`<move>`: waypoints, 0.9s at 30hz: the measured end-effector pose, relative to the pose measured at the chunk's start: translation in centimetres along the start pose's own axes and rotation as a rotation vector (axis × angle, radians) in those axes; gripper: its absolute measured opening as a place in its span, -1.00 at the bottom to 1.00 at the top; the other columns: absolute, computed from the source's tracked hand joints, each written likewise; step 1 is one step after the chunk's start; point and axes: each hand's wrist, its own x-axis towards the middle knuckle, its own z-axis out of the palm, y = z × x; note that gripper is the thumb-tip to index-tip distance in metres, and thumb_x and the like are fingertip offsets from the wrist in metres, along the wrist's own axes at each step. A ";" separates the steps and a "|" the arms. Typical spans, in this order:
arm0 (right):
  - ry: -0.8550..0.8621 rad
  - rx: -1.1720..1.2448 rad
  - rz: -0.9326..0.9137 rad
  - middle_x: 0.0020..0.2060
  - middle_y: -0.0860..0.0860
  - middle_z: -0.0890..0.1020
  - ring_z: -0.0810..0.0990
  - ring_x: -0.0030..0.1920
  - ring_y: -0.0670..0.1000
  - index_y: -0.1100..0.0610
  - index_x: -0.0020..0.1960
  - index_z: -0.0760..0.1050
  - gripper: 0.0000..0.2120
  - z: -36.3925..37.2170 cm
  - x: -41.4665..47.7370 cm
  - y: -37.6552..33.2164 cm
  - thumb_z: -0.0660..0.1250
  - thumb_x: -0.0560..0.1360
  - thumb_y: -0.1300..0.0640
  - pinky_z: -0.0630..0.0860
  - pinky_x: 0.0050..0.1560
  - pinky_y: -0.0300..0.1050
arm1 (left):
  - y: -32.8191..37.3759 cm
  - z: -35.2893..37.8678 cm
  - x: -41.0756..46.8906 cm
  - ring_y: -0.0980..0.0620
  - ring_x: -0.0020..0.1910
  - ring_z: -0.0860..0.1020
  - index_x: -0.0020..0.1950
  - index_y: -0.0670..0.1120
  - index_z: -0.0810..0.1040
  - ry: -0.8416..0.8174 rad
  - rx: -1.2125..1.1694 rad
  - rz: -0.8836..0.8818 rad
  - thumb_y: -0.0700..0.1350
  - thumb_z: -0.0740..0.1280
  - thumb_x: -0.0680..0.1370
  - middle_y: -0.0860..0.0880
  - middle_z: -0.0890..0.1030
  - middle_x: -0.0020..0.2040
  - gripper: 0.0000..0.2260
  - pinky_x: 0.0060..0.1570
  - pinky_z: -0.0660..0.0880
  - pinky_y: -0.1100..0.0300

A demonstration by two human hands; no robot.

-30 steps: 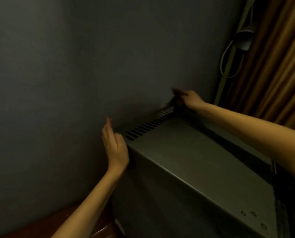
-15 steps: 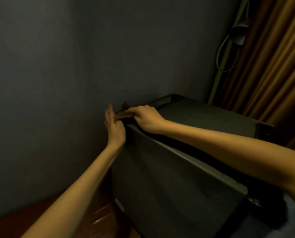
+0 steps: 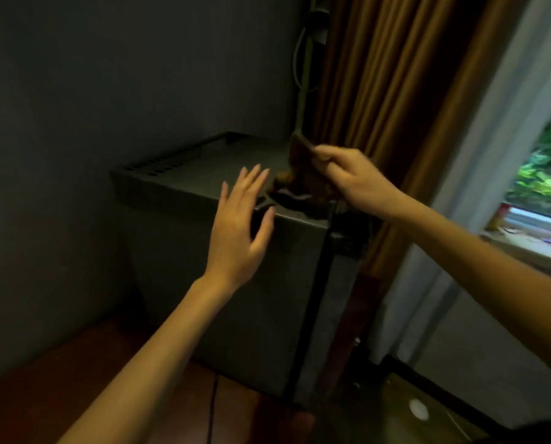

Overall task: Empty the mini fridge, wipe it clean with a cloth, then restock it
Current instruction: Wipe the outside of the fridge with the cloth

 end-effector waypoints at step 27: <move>0.434 -0.804 -0.742 0.25 0.14 0.56 0.52 0.30 0.11 0.17 0.23 0.59 -0.70 4.6 -10.8 5.3 0.44 0.51 0.16 0.47 0.30 0.06 | 2.3 3.6 -3.0 -0.04 0.40 0.35 0.37 -0.21 0.42 -0.042 0.252 0.204 -0.29 0.30 0.47 -0.13 0.47 0.32 -0.55 0.50 0.11 -0.09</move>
